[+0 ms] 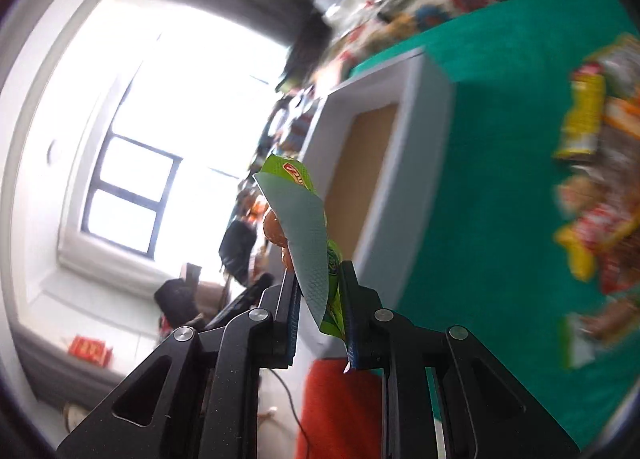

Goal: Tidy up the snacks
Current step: 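Carry both packets into the white box and open both tools, then move both empty tools back over the snack pile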

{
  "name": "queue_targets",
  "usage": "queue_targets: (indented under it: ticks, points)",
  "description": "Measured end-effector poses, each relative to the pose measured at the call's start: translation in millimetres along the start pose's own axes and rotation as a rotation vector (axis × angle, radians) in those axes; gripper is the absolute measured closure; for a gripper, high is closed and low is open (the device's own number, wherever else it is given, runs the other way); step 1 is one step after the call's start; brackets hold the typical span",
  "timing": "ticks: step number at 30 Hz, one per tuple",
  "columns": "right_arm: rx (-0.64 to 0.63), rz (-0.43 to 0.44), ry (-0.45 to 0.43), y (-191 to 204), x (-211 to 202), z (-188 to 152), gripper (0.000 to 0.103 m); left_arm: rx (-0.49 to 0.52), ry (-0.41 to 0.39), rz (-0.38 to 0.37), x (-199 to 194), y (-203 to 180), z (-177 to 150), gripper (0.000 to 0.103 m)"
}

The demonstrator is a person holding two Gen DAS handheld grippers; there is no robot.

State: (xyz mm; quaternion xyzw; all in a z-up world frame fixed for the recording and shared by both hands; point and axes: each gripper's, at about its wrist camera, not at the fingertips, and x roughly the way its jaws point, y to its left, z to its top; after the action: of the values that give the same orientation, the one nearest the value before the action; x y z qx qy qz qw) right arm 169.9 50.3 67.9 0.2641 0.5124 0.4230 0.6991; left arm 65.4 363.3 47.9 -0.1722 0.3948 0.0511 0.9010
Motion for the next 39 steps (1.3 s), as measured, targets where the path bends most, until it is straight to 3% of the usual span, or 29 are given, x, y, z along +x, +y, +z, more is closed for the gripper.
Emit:
queue_targets:
  ticks: [3, 4, 5, 6, 8, 10, 12, 14, 16, 19, 22, 24, 27, 31, 34, 35, 36, 39]
  points:
    - [-0.055, 0.006, 0.061, 36, 70, 4, 0.076, -0.011, 0.021, 0.103, 12, 17, 2, 0.041]
    - [-0.055, -0.003, 0.073, 42, 89, 6, 0.068, -0.014, 0.011, 0.135, 16, 22, 2, 0.037]
    - [-0.050, -0.018, 0.088, 45, 108, 8, 0.038, -0.011, 0.009, 0.143, 15, 27, 0, 0.026]
    - [-0.039, -0.037, 0.098, 45, 124, 10, 0.027, -0.006, 0.008, 0.151, 17, 28, 0, 0.013]
    - [-0.021, -0.064, 0.095, 35, 135, 15, 0.027, 0.001, -0.007, 0.147, 18, 26, -3, 0.005]
    - [-0.029, -0.077, 0.080, 27, 128, 15, 0.027, 0.001, -0.013, 0.122, 18, 24, -8, 0.004]
    - [-0.085, -0.159, 0.048, 12, 105, 15, 0.027, -0.016, -0.008, 0.073, 18, 19, -14, 0.004]
    - [-0.144, -0.280, 0.010, -20, 75, 11, 0.028, -0.034, -0.002, 0.005, 16, 5, -22, 0.004]
    - [-0.164, -0.457, -0.053, -76, 33, -2, 0.028, -0.023, 0.001, -0.058, 13, -16, -27, 0.004]
    - [-0.006, -0.664, -0.109, -174, -43, -22, 0.027, 0.024, -0.004, -0.141, 9, -54, -32, 0.004]
    - [0.052, -0.777, -0.135, -221, -93, -41, 0.027, 0.057, 0.000, -0.208, 11, -94, -36, 0.003]
    - [-0.030, -0.773, -0.077, -223, -99, -53, 0.027, 0.066, 0.016, -0.255, 17, -122, -40, 0.003]
    - [-0.152, -0.771, 0.007, -204, -69, -68, 0.027, 0.092, 0.072, -0.287, 36, -165, -55, 0.003]
    - [-0.382, -0.909, -0.005, -180, -14, -77, 0.028, 0.118, 0.131, -0.283, 56, -197, -84, 0.003]
    - [-0.574, -1.077, 0.028, -187, 15, -87, 0.028, 0.158, 0.180, -0.257, 69, -205, -108, 0.003]
    - [-0.642, -1.124, 0.028, -192, 12, -93, 0.028, 0.170, 0.191, -0.248, 72, -207, -114, 0.003]
    - [-0.667, -1.105, 0.013, -196, 3, -96, 0.028, 0.181, 0.201, -0.237, 76, -208, -120, 0.003]
    - [-0.633, -1.124, -0.023, -217, -39, -91, 0.026, 0.197, 0.238, -0.198, 96, -212, -133, 0.003]
